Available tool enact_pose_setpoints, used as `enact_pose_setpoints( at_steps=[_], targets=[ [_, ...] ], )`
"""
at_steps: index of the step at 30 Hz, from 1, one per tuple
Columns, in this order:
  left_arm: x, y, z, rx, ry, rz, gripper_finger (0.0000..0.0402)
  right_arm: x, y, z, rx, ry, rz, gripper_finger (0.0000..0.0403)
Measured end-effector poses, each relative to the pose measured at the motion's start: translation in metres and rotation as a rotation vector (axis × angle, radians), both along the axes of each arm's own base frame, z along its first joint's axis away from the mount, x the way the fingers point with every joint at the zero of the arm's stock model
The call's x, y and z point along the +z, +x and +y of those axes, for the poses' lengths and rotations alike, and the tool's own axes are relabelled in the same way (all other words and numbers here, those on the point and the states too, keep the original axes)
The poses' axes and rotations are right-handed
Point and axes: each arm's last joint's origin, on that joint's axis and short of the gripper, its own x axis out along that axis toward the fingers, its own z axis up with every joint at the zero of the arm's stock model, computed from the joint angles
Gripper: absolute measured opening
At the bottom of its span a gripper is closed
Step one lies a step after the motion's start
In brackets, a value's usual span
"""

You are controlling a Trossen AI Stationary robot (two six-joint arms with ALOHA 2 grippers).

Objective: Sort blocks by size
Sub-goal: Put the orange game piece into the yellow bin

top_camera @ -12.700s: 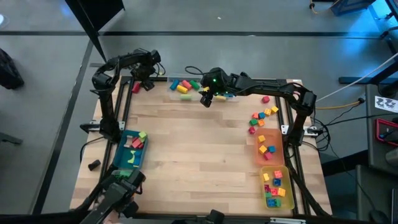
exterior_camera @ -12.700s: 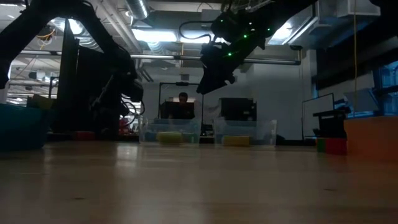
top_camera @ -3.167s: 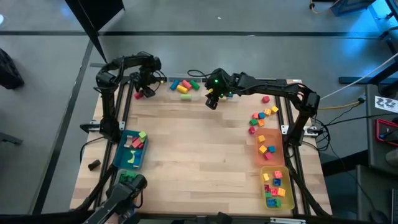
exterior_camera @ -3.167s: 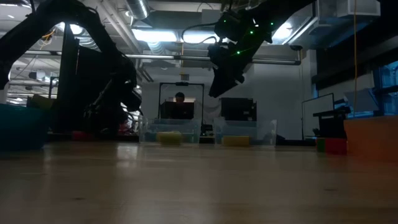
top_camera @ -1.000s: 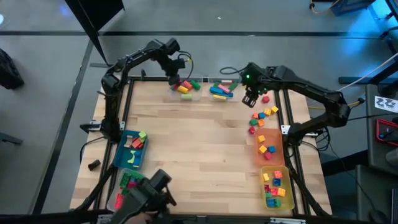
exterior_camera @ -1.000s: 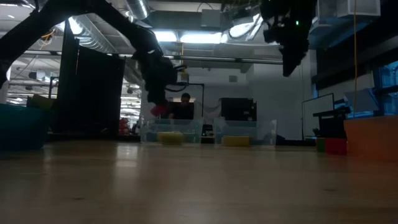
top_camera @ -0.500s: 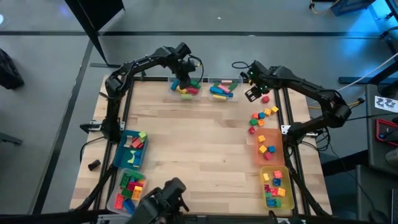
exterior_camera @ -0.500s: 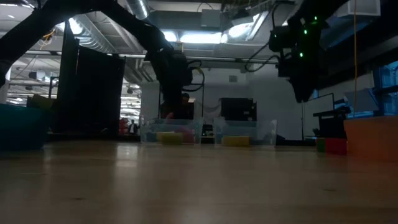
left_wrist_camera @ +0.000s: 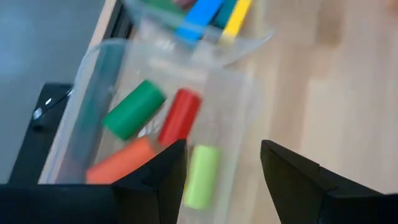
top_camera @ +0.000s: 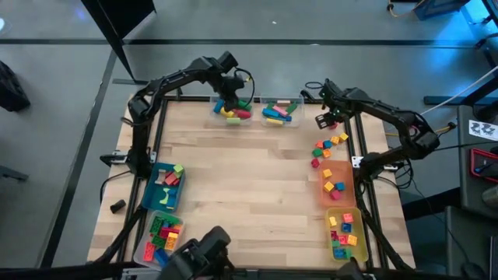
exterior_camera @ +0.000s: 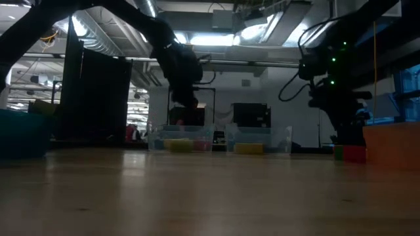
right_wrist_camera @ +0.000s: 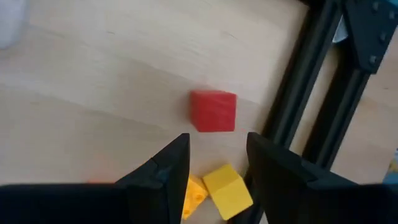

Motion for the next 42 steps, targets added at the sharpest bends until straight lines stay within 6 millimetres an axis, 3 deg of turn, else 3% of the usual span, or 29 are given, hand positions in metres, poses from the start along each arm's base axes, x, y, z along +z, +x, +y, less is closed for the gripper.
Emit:
enact_pose_setpoints(
  at_steps=[10,17,23,27,32,36,39,42],
  targets=[
    [0.031,0.015,-0.012,-0.158,-0.047,-0.334,0.0184,-0.017,0.008,-0.012,-0.055,-0.027,-0.010,0.0161],
    [0.051,0.011,-0.018,-0.193,-0.014,-0.404,0.0184,-0.029,0.009,-0.016,-0.058,-0.007,0.057,0.0161],
    [0.055,0.000,-0.013,-0.214,-0.058,-0.439,0.0184,-0.028,0.009,-0.016,-0.054,-0.007,0.057,0.0161],
    [0.054,-0.014,-0.011,-0.308,-0.185,-0.528,0.0184,-0.029,0.009,-0.016,-0.050,-0.002,0.057,0.0161],
    [0.052,-0.048,-0.009,-0.432,-0.330,-0.689,0.0184,-0.029,0.009,-0.015,-0.043,0.000,0.059,0.0161],
    [0.052,-0.070,0.002,-0.423,-0.308,-0.753,0.0184,-0.029,0.009,-0.015,-0.036,0.007,0.052,0.0161],
    [0.053,-0.067,0.003,-0.422,-0.310,-0.759,0.0184,-0.029,0.010,-0.016,-0.035,0.006,0.041,0.0161],
    [0.054,-0.051,-0.004,-0.507,-0.246,-0.790,0.0184,-0.029,0.010,-0.016,-0.035,0.006,0.040,0.0161]
  ],
)
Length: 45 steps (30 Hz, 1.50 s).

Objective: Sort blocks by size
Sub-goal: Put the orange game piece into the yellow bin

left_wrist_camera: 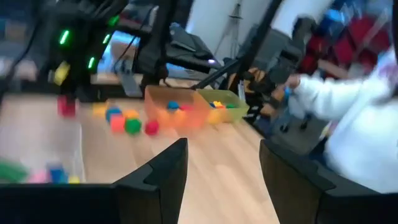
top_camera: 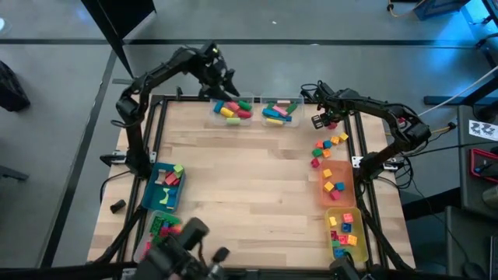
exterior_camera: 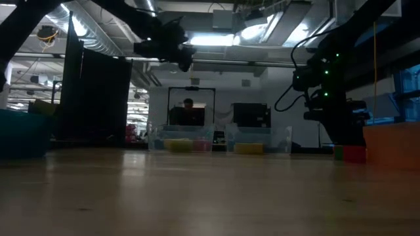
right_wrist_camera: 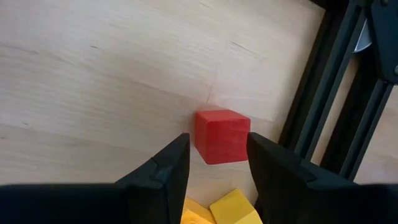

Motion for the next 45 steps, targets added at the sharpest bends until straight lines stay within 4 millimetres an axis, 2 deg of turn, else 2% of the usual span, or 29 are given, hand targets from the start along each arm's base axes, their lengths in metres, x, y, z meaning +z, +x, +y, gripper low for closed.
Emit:
enact_pose_setpoints(
  at_steps=[4,8,12,16,19,22,26,30,34,38,45],
  targets=[
    [-0.001,0.033,-0.012,-0.095,0.185,-0.134,0.0184,0.000,0.000,0.000,-0.001,0.000,0.000,0.0161],
    [-0.002,0.061,-0.025,-0.084,0.273,-0.079,0.0184,0.000,-0.001,0.002,-0.002,0.023,0.006,0.0161],
    [0.001,0.075,-0.015,0.231,0.299,0.171,0.0184,-0.001,-0.003,0.004,-0.026,0.049,0.012,0.0161],
    [0.006,0.077,-0.002,0.437,0.396,0.204,0.0184,-0.001,-0.003,0.005,-0.043,0.056,0.005,0.0161],
    [0.009,0.064,0.009,0.506,0.338,0.240,0.0184,-0.001,-0.003,0.005,-0.047,0.057,0.005,0.0161],
    [0.013,0.034,0.018,0.542,0.297,0.335,0.0184,-0.001,-0.003,0.006,-0.043,0.064,0.010,0.0161],
    [0.022,-0.003,0.014,0.554,0.268,0.434,0.0184,-0.001,-0.003,0.006,-0.041,0.064,0.009,0.0161],
    [0.025,-0.030,-0.013,0.636,0.311,0.429,0.0184,-0.001,-0.003,0.006,-0.040,0.064,0.009,0.0161],
    [0.012,-0.064,-0.048,0.854,0.378,0.406,0.0184,-0.001,-0.003,0.006,-0.040,0.063,0.008,0.0161],
    [-0.005,-0.093,-0.087,0.941,0.374,0.265,0.0184,0.000,-0.003,0.005,-0.048,0.054,0.001,0.0161],
    [-0.033,-0.120,-0.138,0.974,0.304,0.121,0.0184,0.000,-0.003,0.004,-0.067,0.043,-0.003,0.0161]
  ],
)
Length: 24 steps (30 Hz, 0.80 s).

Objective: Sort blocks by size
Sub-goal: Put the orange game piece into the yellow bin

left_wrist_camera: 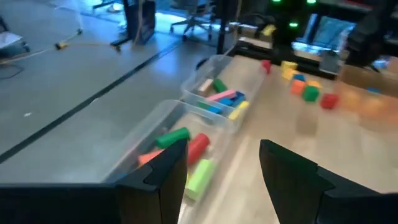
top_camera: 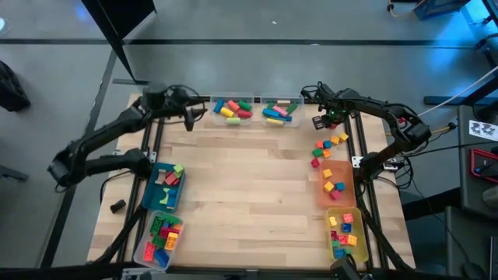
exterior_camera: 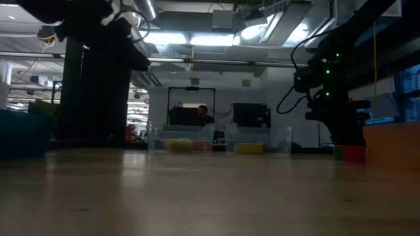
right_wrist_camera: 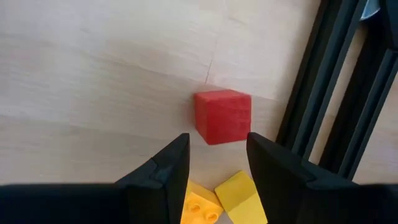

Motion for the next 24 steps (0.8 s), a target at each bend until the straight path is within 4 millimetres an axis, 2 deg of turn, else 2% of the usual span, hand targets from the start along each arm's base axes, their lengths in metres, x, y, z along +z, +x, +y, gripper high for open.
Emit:
enact_pose_setpoints(
  at_steps=[4,8,12,15,24],
  targets=[
    [-0.011,-0.006,-0.015,-0.030,-0.006,-0.010,0.0184,0.000,-0.001,0.001,-0.058,-0.003,-0.002,0.0161],
    [-0.021,-0.008,-0.021,-0.042,-0.023,0.003,0.0184,0.000,-0.002,0.003,-0.092,0.014,-0.004,0.0161],
    [-0.030,-0.008,-0.022,-0.041,-0.043,0.019,0.0184,-0.001,0.001,0.009,-0.167,0.158,-0.146,0.0161],
    [-0.036,-0.009,-0.022,-0.036,-0.068,0.027,0.0184,-0.001,0.007,0.013,-0.142,0.217,-0.212,0.0161],
    [-0.037,-0.009,-0.022,-0.036,-0.071,0.031,0.0184,-0.001,0.026,0.033,-0.087,0.265,-0.202,0.0161]
  ],
)
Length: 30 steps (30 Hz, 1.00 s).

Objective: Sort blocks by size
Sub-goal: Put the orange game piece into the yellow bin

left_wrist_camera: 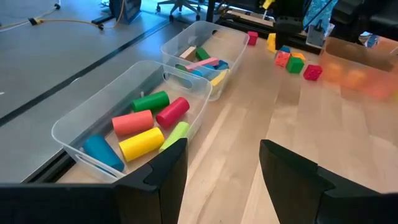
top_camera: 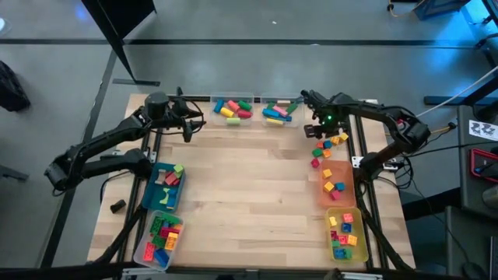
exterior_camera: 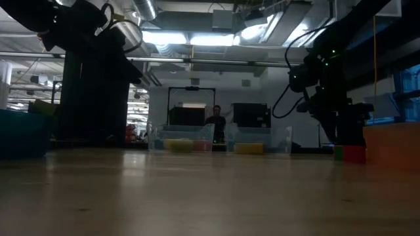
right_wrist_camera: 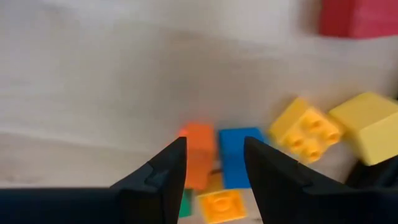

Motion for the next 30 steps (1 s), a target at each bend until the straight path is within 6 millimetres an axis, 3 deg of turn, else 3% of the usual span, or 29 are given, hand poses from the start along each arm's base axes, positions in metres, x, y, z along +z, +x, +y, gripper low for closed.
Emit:
enact_pose_setpoints(
  at_steps=[9,14,23,30],
  targets=[
    [0.000,0.000,0.000,0.000,0.000,0.000,0.0184,0.000,0.023,0.027,0.037,-0.031,0.035,0.0161],
    [0.000,0.000,0.000,-0.003,0.004,0.003,0.0184,0.000,0.023,0.035,0.012,-0.080,0.131,0.0161],
    [-0.001,0.000,0.000,-0.004,-0.002,0.012,0.0184,-0.001,0.025,0.033,0.001,-0.100,0.109,0.0161],
    [-0.008,-0.003,-0.002,0.035,-0.044,0.080,0.0184,-0.018,0.015,0.041,-0.030,-0.070,0.135,0.0161]
  ],
)
